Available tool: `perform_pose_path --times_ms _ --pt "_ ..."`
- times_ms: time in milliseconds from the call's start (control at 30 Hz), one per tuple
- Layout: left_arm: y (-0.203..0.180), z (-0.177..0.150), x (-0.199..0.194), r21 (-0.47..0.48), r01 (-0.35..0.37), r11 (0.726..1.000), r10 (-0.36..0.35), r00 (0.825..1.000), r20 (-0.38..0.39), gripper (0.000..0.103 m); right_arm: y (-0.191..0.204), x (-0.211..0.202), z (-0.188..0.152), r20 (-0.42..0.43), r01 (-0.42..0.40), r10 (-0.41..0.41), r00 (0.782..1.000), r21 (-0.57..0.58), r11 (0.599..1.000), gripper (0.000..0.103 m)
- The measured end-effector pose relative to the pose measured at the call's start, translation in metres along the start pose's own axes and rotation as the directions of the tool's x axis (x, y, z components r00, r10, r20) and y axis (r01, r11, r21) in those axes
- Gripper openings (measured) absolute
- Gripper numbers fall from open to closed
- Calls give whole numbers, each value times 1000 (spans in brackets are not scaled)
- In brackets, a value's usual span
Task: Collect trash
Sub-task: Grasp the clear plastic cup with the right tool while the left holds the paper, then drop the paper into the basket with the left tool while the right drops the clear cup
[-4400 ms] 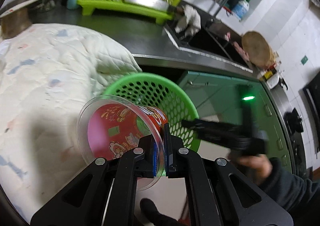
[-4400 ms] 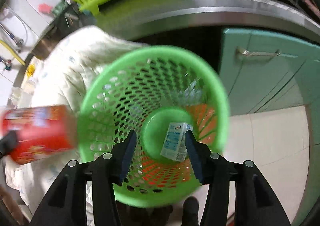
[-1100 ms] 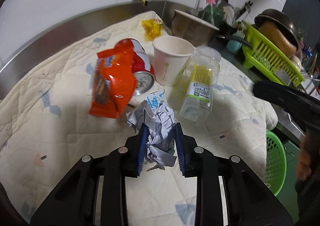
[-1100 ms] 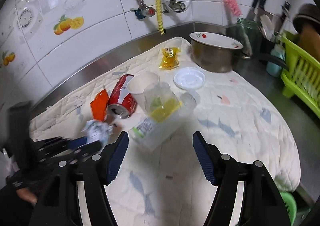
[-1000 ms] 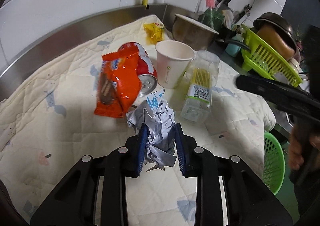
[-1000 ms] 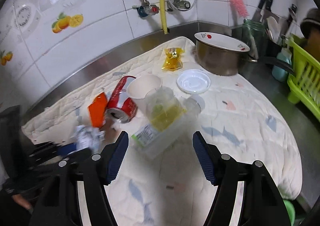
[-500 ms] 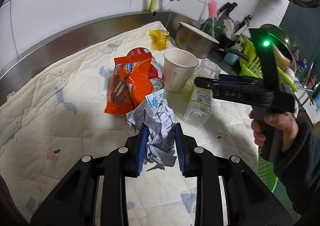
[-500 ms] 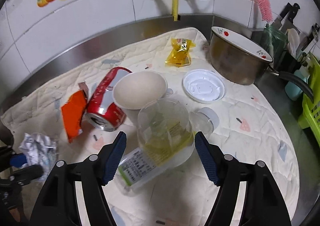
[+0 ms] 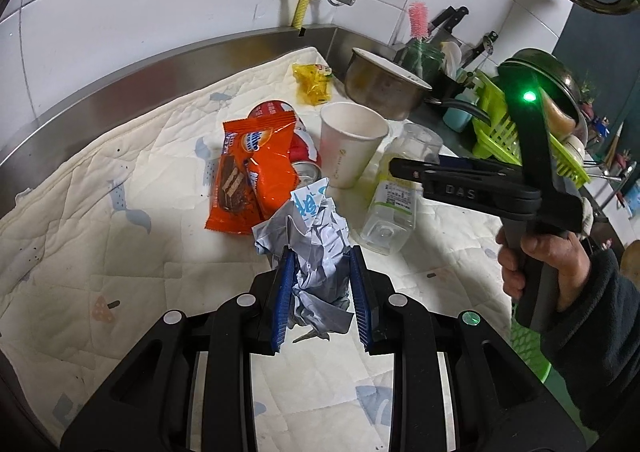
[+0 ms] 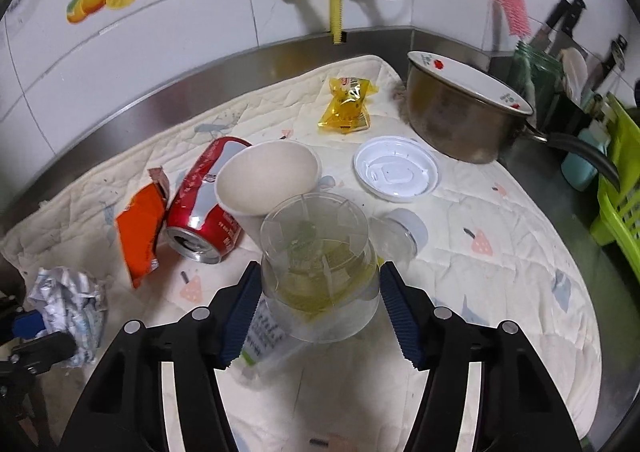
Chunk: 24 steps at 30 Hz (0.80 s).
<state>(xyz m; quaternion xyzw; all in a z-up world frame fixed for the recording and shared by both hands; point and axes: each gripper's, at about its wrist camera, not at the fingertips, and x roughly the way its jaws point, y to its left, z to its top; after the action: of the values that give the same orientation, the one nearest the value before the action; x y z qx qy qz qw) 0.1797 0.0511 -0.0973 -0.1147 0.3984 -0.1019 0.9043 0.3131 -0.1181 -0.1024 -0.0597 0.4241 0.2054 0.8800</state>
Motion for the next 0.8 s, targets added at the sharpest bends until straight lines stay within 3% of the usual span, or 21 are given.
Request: perform_pose_path --times_ms 200,467,633,800 --pt "-19 -1 -7 33 26 999 -26 1000 10 27 -5 -53 -23 73 -57 53 996 53 997 58" --pt "-71 -9 -15 114 108 988 -109 994 3 27 -29 -143 -89 162 -52 27 986 150 987 59" --pt "-115 -17 -13 174 181 968 -178 984 -28 27 -55 -184 -143 168 25 -67 984 238 971 59" --pt "-161 -31 -7 241 256 936 -243 966 -84 27 -90 -204 -215 69 152 -186 980 339 928 60"
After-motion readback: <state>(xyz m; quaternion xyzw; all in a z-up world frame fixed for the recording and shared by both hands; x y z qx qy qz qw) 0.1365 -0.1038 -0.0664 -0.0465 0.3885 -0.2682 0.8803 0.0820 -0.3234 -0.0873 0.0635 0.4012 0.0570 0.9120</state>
